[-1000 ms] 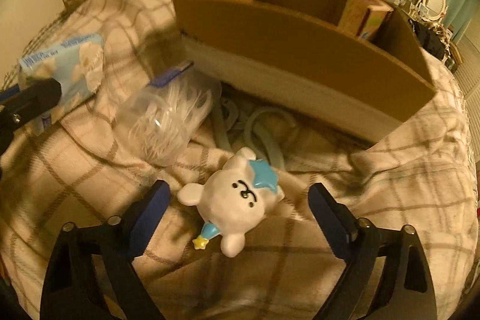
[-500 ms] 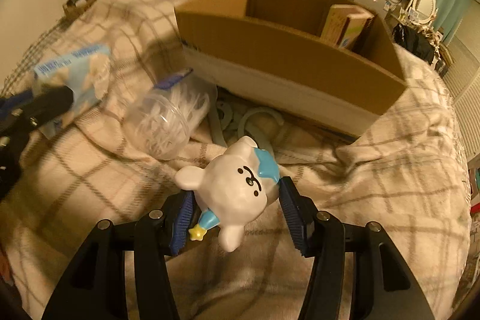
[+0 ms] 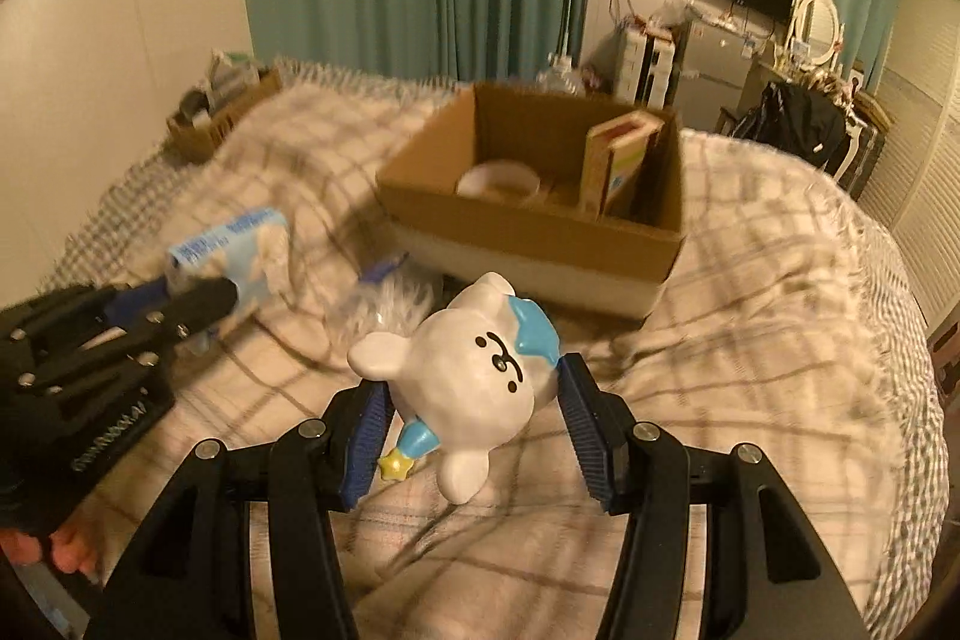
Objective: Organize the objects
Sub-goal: 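Carry the tissue pack and plush toy into the cardboard box and release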
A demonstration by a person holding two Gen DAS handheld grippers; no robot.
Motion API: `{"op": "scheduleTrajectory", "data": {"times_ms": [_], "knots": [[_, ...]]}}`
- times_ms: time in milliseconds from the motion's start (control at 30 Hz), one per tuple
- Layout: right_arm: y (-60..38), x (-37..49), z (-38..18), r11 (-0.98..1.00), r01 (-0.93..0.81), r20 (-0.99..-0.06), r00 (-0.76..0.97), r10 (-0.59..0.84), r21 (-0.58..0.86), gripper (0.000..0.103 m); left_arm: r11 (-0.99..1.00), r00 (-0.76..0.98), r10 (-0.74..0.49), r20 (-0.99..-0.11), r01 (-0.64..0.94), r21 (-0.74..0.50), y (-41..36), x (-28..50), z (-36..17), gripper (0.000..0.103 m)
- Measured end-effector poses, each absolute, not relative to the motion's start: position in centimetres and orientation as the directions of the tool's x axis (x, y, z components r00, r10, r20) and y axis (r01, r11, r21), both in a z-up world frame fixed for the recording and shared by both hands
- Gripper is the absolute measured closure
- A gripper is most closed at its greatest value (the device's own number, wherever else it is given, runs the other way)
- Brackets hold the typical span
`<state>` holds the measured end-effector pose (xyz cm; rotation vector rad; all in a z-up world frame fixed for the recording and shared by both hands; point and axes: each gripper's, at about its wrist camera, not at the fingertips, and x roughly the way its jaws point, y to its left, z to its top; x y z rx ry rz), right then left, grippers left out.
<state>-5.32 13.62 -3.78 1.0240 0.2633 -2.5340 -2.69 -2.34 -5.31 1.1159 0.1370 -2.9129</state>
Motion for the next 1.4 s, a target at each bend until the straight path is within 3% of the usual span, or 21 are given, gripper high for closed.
{"op": "scheduleTrajectory", "data": {"times_ms": [400, 600, 967, 1200, 1400], "knots": [[15.8, -8.0, 7.0, -0.907, 0.411, -0.567, -0.771, -0.289, -0.095, 0.05, -0.993, -0.806, 0.106, -0.582, -0.051, -0.109, -1.2, -6.2, 2.9, 0.083], [15.8, -11.9, 8.7, -0.911, 0.399, -0.559, -0.781, -0.277, -0.107, 0.05, -0.993, -0.82, 0.121, -0.559, -0.092, -0.079, 0.0, -11.1, 4.8, 0.083], [15.4, -21.2, 3.4, -0.915, 0.394, -0.636, -0.729, -0.254, -0.086, 0.05, -0.988, -0.752, 0.155, -0.64, -0.12, -0.099, 1.5, -21.0, -0.9, 0.083], [15.6, -24.9, -3.0, -0.915, 0.396, -0.711, -0.664, -0.23, -0.074, 0.05, -0.99, -0.702, 0.143, -0.698, -0.108, -0.094, 1.6, -24.4, -5.6, 0.083], [16.0, -26.0, -5.1, -0.908, 0.416, -0.726, -0.638, -0.257, -0.044, 0.049, -0.99, -0.68, 0.14, -0.72, -0.112, -0.087, 1.9, -25.6, -7.6, 0.083]]}}
